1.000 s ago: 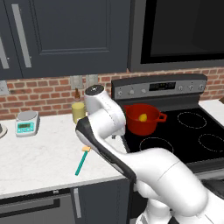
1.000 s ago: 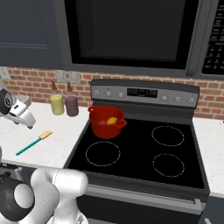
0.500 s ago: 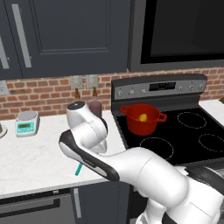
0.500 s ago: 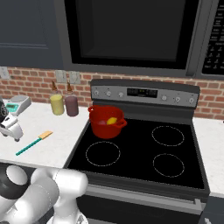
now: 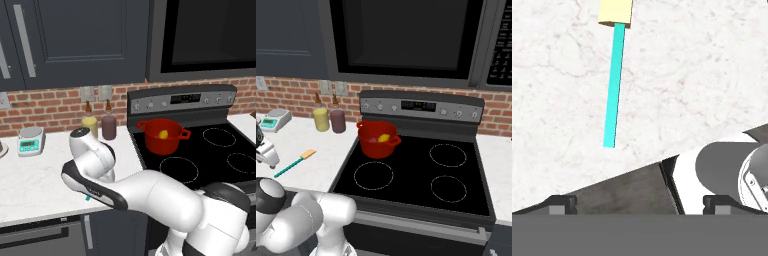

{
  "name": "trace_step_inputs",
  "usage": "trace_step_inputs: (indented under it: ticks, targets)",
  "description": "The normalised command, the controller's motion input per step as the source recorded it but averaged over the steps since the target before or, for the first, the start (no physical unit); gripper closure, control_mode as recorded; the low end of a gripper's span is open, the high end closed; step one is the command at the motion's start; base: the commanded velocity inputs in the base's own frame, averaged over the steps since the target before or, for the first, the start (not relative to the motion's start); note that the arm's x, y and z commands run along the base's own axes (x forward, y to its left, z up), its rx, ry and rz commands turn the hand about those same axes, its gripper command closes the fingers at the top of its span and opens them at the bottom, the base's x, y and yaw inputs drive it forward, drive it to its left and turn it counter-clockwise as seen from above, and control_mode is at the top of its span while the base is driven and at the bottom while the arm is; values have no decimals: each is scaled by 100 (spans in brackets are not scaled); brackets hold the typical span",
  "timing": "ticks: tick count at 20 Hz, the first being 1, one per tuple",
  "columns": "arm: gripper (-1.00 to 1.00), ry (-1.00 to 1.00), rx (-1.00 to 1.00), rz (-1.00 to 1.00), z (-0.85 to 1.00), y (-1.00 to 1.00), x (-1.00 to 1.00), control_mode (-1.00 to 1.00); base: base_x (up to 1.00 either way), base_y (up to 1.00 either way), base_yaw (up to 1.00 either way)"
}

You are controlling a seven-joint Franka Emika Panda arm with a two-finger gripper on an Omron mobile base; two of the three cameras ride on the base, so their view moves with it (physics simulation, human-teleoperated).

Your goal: Put the lemon and tomato in the pot. Retrieve the spatula and lightly stir the vegetables in the pot.

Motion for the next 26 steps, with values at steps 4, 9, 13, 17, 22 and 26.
trace_step_inputs:
  ticks: [4, 9, 13, 17, 22, 26]
  targets:
    - [-100, 0, 0, -1, -32, 0, 0, -100, 0, 0, 0]
    - [-100, 0, 0, -2, -26, 0, 8, -100, 0, 0, 0]
    - [-100, 0, 0, -1, -27, 0, 14, -100, 0, 0, 0]
    - [-100, 0, 0, -1, -24, 0, 20, -100, 0, 0, 0]
    - [-100, 0, 0, -1, -21, 0, 23, -100, 0, 0, 0]
    - [-100, 0, 0, -1, -19, 0, 15, -100, 0, 0, 0]
